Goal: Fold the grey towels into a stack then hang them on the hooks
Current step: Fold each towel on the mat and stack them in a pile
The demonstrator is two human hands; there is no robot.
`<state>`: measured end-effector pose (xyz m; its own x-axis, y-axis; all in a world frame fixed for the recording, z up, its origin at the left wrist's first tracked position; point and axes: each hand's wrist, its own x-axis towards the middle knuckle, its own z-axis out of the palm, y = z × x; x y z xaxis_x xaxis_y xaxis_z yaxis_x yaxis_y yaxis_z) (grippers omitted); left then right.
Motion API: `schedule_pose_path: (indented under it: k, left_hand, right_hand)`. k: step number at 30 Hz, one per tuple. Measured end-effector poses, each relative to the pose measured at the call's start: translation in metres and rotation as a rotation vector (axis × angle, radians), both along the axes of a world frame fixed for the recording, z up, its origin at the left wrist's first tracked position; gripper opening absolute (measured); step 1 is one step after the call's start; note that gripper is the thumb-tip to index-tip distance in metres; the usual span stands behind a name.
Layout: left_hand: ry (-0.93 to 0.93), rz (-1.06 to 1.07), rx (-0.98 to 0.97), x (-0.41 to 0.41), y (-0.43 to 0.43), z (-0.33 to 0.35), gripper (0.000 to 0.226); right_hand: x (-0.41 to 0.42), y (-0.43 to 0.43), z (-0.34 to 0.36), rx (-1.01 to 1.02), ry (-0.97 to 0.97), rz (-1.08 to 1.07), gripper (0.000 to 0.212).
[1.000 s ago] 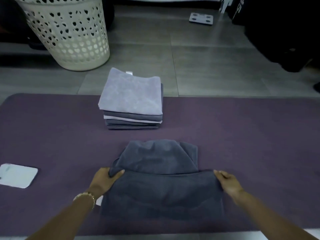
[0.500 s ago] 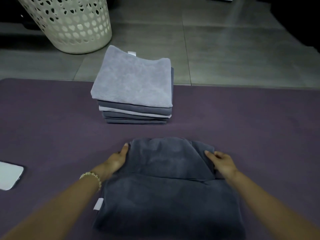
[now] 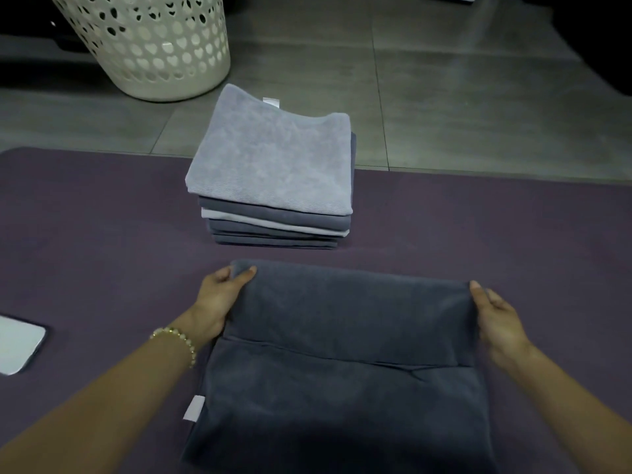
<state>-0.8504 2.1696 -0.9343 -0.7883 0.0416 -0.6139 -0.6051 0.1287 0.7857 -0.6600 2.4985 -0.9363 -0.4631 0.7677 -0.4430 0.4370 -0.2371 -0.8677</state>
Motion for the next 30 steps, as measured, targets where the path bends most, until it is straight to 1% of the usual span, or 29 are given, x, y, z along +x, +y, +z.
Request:
schedule_pose_path:
  k: [1, 2, 5, 8, 10, 12, 15, 18, 19, 20, 23, 25, 27, 30]
  left_hand:
    - [0.065, -0.020, -0.049, -0.004, -0.001, 0.000, 0.012]
    - [0.088, -0.013, -0.072, -0.006, -0.001, 0.003, 0.011]
    - [0.027, 0.068, -0.115, -0.016, -0.005, -0.003, 0.015]
    - [-0.047, 0.111, -0.023, -0.022, -0.012, -0.010, 0.021]
    - [-0.070, 0.137, 0.025, -0.022, -0.013, -0.011, 0.036]
    - [-0.013, 0.197, 0.033, -0.022, -0.013, -0.014, 0.045]
    - [0.057, 0.235, 0.026, -0.020, -0.010, -0.014, 0.048]
    - [-0.012, 0.261, 0.043, -0.023, -0.011, -0.015, 0.045]
    - [-0.069, 0.238, 0.053, -0.025, -0.011, -0.015, 0.043]
    - [-0.146, 0.171, 0.062, -0.027, -0.013, -0.014, 0.042]
    - [-0.337, -0.118, 0.067, -0.026, -0.019, -0.006, 0.038]
    - [-0.424, -0.178, 0.069, -0.020, -0.021, -0.002, 0.034]
    - [-0.453, -0.186, 0.057, -0.014, -0.021, -0.004, 0.036]
    - [-0.383, -0.138, 0.139, -0.004, -0.016, -0.010, 0.037]
  right_hand:
    - [-0.002, 0.005, 0.001, 0.003, 0.003, -0.009, 0.027]
    - [-0.006, 0.008, 0.001, 0.001, 0.002, -0.004, 0.026]
    - [-0.015, 0.010, -0.009, -0.021, -0.049, 0.030, 0.026]
    - [-0.021, 0.008, -0.015, -0.043, -0.099, 0.038, 0.027]
    - [-0.023, 0.008, -0.017, -0.033, -0.119, 0.030, 0.027]
    - [-0.023, 0.008, -0.016, 0.009, -0.135, 0.003, 0.027]
    - [-0.022, 0.009, -0.018, 0.034, -0.165, -0.008, 0.026]
    - [-0.019, 0.010, -0.020, 0.019, -0.193, -0.001, 0.025]
    - [-0.019, 0.011, -0.019, 0.011, -0.189, -0.006, 0.025]
    - [-0.018, 0.011, -0.018, 0.010, -0.183, -0.006, 0.025]
    - [-0.014, 0.012, -0.017, -0.037, -0.149, -0.018, 0.026]
    - [-0.013, 0.012, -0.018, -0.130, -0.136, -0.003, 0.022]
    - [-0.012, 0.008, -0.014, -0.203, -0.152, 0.062, 0.018]
    - [-0.012, 0.003, -0.008, -0.232, -0.205, 0.152, 0.025]
